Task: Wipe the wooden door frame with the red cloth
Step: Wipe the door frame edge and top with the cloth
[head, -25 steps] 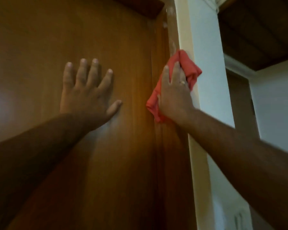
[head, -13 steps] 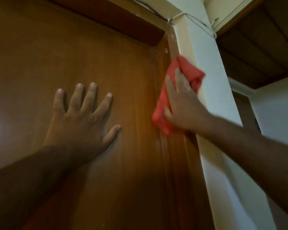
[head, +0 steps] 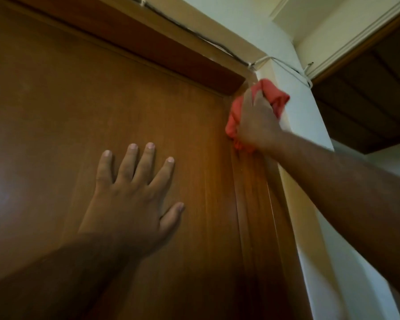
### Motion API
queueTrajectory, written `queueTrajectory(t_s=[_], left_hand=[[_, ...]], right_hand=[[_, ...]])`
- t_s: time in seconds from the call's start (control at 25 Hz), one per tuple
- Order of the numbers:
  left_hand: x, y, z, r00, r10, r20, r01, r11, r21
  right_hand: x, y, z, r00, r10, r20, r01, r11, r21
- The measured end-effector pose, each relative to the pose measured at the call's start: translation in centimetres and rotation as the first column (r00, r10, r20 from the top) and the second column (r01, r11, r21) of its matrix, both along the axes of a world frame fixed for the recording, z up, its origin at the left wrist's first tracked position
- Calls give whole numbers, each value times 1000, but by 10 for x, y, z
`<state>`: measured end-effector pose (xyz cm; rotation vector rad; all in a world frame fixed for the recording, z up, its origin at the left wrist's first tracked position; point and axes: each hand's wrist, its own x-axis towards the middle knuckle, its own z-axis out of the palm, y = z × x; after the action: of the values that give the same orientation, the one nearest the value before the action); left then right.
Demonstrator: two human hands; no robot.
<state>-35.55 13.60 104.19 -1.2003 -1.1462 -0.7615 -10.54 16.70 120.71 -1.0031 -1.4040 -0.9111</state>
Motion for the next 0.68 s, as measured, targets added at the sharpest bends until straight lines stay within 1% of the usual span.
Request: queueTrajectory(t_s=[0.04,0.08,0.12,0.2,0.24,0.28,0.36,0.4,0.44,0.48,0.52,0.56,0.6,0.64,0.68], left_hand=[[-2,0,1,1000,-2,-7,2,1000,-2],[-4,0,2,1000,-12,-7,12,1000,3],[-5,2,3,1000,-13,-14,13,1000,8],[-4,5,1,1000,3,-18,-3,1000,-4],[-5,6,1,1000,-2,-8,2,1000,-6],[-5,6,2,1000,-4,-5,4,1000,-5],[-3,5,1,1000,11,6,-11,1000,-15],[-2,4,0,1000,21,13,-21,999,-26],[-1,3,-1,999,31,19,-30,999,-31],[0,2,-1,999,38,21,-37,999,-37],[1,0,-1,999,48,22,-47,998,-44],[1,-3,0,998,54,27,-52,997,-56],[2,-7,-1,998,60,33,-58,996,-71],[1,-9,-1,997,67,26,-65,994,-82],[0,-11,-1,997,80,6,-79,992,-94]], right_hand=[[-2,-5,33,995,85,-51,-86,996,-20],[-2,-9,59,987,123,-100,-129,990,-56],[-1,-14,76,986,120,-119,-130,988,-83],[5,-15,80,988,131,-86,-135,990,-42],[8,-15,68,986,164,-42,-164,986,-6],[12,-15,46,980,195,40,-196,981,7],[25,-8,-10,941,212,263,-210,977,-37],[31,-4,-37,913,190,360,-176,982,-71],[35,-3,-55,892,127,435,-108,992,-68],[40,-1,-59,877,27,480,-12,999,-34],[44,-2,-55,874,-72,481,85,996,-6],[45,-4,-44,891,-118,439,136,991,-11],[41,-7,-28,922,-109,372,135,990,-43],[35,-8,-8,956,-70,286,97,992,-81],[29,-9,13,982,-1,190,21,994,-103]])
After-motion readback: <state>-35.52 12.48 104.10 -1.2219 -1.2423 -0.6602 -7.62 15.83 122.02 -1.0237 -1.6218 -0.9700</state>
